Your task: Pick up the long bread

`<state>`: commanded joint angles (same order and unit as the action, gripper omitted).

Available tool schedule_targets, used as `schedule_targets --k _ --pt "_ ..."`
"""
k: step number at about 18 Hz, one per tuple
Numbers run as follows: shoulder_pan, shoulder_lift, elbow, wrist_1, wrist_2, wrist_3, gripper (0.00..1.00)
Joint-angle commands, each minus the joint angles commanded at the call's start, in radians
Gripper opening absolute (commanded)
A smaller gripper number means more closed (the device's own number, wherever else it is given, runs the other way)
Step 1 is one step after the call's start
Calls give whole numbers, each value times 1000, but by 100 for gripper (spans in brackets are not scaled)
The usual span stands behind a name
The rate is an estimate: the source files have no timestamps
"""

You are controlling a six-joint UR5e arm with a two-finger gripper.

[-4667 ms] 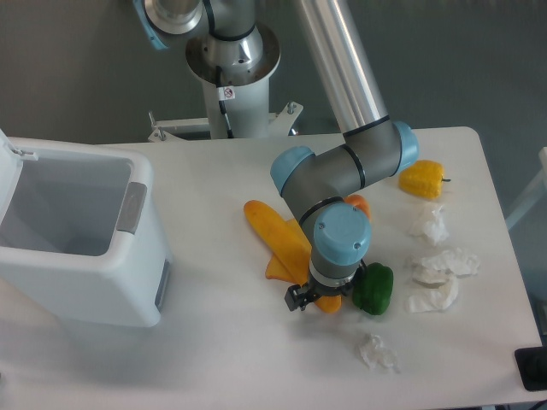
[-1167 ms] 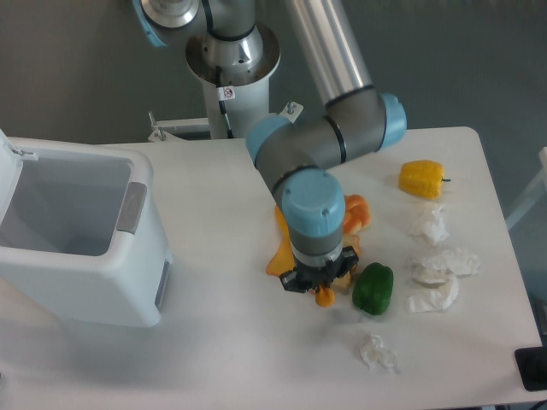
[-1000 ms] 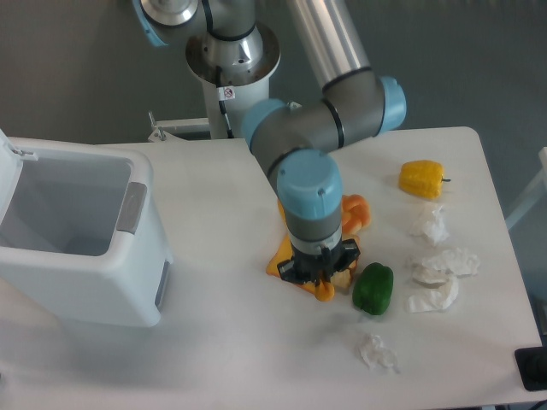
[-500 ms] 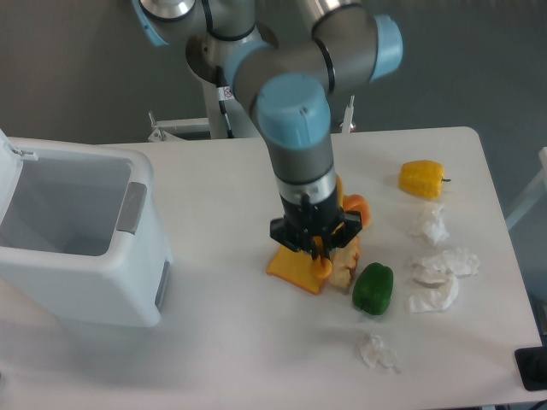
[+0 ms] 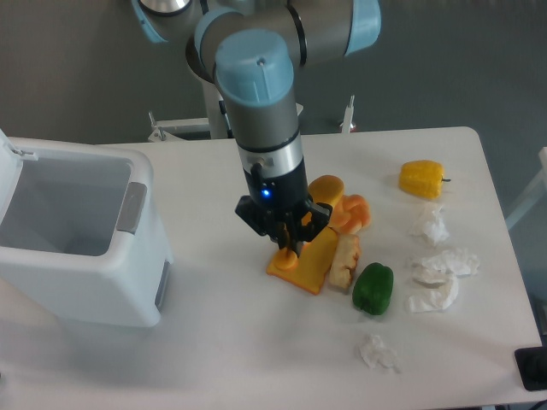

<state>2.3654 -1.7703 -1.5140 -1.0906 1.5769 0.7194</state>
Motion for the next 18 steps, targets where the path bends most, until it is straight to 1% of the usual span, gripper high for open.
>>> schedule_targets --k 18 --pt "14 6 0 0 -38 -2 1"
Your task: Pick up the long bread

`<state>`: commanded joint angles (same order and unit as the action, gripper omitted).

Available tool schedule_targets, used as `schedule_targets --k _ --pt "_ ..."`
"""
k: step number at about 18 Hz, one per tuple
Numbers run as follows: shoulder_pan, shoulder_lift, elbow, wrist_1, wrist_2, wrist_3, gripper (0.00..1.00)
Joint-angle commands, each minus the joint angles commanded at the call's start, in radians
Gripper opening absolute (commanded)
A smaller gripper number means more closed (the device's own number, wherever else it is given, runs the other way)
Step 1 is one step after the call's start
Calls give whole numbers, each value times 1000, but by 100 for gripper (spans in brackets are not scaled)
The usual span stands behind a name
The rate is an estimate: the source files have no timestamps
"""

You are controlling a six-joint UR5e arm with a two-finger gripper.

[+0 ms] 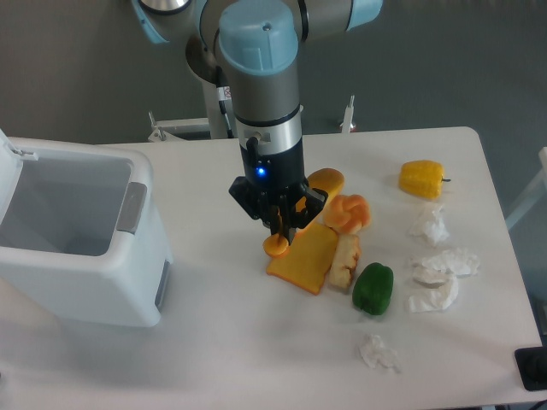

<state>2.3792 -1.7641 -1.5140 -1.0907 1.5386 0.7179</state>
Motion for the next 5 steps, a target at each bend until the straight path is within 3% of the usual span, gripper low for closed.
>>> schedule_targets --k 5 --pt "0 0 -2 0 -2 -3 0"
